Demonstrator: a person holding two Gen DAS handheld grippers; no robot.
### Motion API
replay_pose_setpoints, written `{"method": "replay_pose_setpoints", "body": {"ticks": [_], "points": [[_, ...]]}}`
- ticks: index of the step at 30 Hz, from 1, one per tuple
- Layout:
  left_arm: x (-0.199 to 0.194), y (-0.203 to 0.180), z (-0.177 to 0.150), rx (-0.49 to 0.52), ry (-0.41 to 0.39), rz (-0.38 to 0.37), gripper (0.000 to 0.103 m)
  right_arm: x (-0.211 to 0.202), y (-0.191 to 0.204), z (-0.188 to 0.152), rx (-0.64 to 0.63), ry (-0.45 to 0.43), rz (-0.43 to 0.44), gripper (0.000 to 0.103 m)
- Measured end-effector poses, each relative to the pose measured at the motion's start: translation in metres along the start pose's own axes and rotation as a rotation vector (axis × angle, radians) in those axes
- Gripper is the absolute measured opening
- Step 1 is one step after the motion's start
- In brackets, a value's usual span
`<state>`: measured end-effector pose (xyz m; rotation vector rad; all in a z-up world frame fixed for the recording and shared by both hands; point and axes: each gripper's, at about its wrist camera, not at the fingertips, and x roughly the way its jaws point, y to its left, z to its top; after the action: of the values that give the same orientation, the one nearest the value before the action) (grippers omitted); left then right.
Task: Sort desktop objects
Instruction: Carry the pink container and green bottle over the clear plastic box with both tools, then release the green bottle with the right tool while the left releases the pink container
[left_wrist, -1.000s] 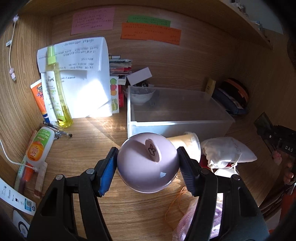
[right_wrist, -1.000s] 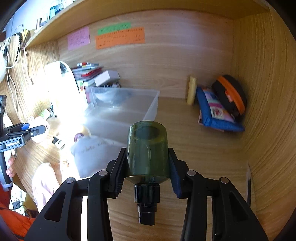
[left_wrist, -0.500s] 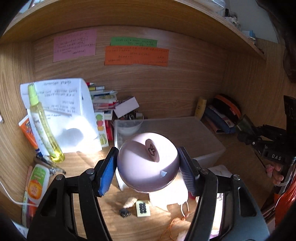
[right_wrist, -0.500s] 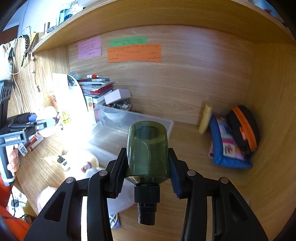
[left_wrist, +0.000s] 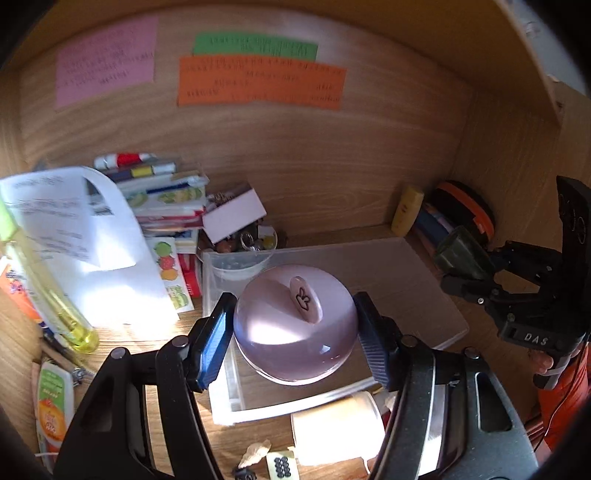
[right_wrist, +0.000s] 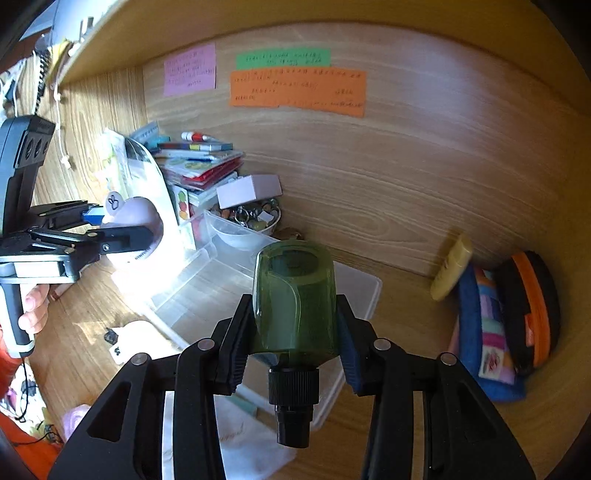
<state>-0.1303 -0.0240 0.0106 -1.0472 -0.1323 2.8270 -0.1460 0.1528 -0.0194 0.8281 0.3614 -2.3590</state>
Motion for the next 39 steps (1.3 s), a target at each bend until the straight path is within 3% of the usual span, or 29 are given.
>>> {"method": "replay_pose_setpoints", "body": {"ticks": [13, 22, 33, 39], "points": [[0.07, -0.004, 0.002, 0.08, 0.204, -0.013, 0.063, 0.072, 0.003, 0.0, -0.047, 0.173, 0.059, 0.038], [0.095, -0.005, -0.003, 0.106, 0.29, -0.035, 0.063, 0.101, 0.004, -0.007, -0.102, 0.285, 0.077, 0.038], [0.118, -0.01, -0.005, 0.136, 0.363, -0.026, 0.063, 0.111, 0.001, -0.009, -0.116, 0.3, 0.037, 0.038], [0.115, -0.008, -0.005, 0.135, 0.364, -0.028, 0.063, 0.115, 0.002, -0.008, -0.127, 0.303, 0.011, 0.038]]}}
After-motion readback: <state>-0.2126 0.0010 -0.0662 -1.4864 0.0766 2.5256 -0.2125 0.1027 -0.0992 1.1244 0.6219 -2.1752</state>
